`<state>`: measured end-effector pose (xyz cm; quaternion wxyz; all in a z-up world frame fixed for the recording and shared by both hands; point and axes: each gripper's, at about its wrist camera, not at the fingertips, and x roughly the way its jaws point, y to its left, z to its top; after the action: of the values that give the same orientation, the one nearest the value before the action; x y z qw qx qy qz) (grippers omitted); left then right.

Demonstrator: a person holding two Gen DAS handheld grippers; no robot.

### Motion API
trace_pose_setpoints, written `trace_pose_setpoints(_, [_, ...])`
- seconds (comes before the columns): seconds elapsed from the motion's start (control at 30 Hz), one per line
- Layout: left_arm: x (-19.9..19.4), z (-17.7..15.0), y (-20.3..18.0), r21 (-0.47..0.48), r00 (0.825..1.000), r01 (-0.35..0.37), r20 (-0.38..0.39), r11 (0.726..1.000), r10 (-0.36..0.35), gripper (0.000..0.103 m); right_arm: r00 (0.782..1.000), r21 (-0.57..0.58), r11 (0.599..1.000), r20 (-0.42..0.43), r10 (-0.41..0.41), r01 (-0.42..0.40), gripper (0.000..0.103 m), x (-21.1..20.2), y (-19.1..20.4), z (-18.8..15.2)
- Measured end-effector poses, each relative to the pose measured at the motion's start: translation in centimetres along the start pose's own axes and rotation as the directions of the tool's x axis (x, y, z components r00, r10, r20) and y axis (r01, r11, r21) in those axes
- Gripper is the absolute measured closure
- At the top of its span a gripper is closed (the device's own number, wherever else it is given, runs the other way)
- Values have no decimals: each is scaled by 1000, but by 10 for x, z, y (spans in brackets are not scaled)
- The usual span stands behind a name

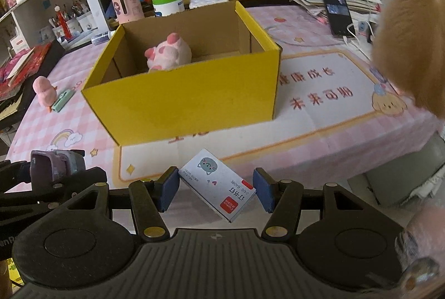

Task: Organize objects
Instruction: 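Carry the card box and toy car in both tools toward the yellow box, then lower the card box and toy car into the box and open both tools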

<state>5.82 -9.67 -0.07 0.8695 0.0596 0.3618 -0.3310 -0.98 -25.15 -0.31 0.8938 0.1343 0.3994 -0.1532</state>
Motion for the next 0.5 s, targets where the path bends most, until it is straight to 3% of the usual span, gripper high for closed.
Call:
trace_pose_setpoints(0.3, [15,24,-14,16,998,-42,46,999,41,39,999,-36,999,17,38,-37,47,19,-14,30])
trace_pose_setpoints(0.5, [16,52,-23,47,984,-94,159,994,86,39,985,-61,997,164,55,-45,47,12,-25,63])
